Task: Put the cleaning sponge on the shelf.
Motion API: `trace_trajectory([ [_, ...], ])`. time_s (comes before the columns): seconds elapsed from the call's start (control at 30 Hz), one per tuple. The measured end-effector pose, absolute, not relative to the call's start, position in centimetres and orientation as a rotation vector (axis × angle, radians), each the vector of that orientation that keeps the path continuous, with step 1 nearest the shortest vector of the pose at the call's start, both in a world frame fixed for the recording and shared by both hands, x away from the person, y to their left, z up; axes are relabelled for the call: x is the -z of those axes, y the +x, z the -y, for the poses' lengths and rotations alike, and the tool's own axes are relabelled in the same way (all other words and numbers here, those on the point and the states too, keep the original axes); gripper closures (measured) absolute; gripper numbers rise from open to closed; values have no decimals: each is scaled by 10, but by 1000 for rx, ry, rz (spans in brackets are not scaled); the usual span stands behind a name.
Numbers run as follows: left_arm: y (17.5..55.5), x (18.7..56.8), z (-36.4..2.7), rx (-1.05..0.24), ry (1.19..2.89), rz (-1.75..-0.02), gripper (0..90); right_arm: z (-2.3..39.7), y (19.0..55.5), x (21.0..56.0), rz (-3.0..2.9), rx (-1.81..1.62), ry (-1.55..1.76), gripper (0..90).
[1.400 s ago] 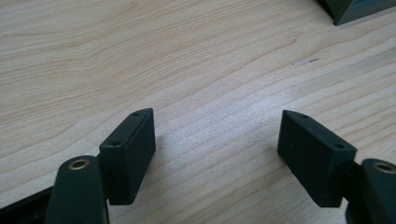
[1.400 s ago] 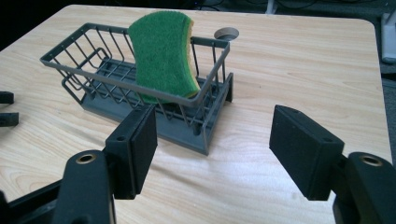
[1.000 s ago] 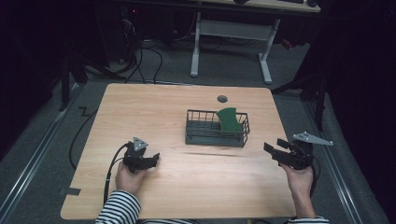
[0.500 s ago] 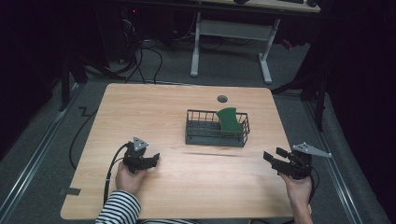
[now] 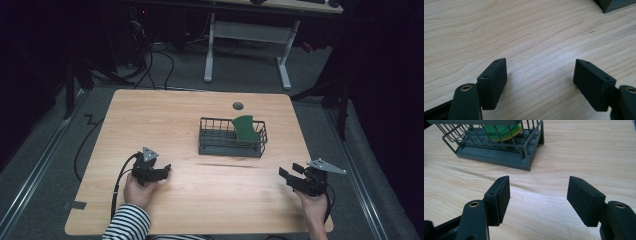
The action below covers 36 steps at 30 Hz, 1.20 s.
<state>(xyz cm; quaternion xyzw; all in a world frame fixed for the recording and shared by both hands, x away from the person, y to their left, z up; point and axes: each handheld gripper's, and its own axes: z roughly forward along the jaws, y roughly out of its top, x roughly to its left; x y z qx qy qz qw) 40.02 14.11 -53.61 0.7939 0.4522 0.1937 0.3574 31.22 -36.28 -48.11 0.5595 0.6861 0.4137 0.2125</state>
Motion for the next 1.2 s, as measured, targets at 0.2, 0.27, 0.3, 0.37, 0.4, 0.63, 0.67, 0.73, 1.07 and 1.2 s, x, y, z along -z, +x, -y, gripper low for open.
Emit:
trace_trajectory([
  [0.2,400,536,-141,-500,2049,-1167,276,358,317,491,-1917,-1096,1564,357],
  [0.27,400,536,-141,-500,2049,-1167,276,358,319,495,-1919,-1087,1560,359],
  [0.3,400,536,-141,-500,2049,-1167,276,357,319,497,-1914,-1086,1577,359],
  [0.37,400,536,-141,-500,2049,-1167,276,356,321,500,-1914,-1076,1579,360],
  [0.4,400,536,-141,-500,2049,-1167,276,356,321,502,-1919,-1072,1582,360],
  [0.63,400,536,-141,-500,2049,-1167,276,353,325,510,-1934,-1016,1581,360],
  [0.67,400,536,-141,-500,2049,-1167,276,352,326,511,-1932,-1012,1584,360],
  [0.73,400,536,-141,-500,2049,-1167,276,352,327,515,-1936,-1006,1588,359],
  [1.07,400,536,-141,-498,2051,-1167,276,348,331,523,-1957,-951,1588,355],
  [1.2,400,536,-141,-498,2050,-1167,276,346,332,526,-1971,-925,1582,353],
])
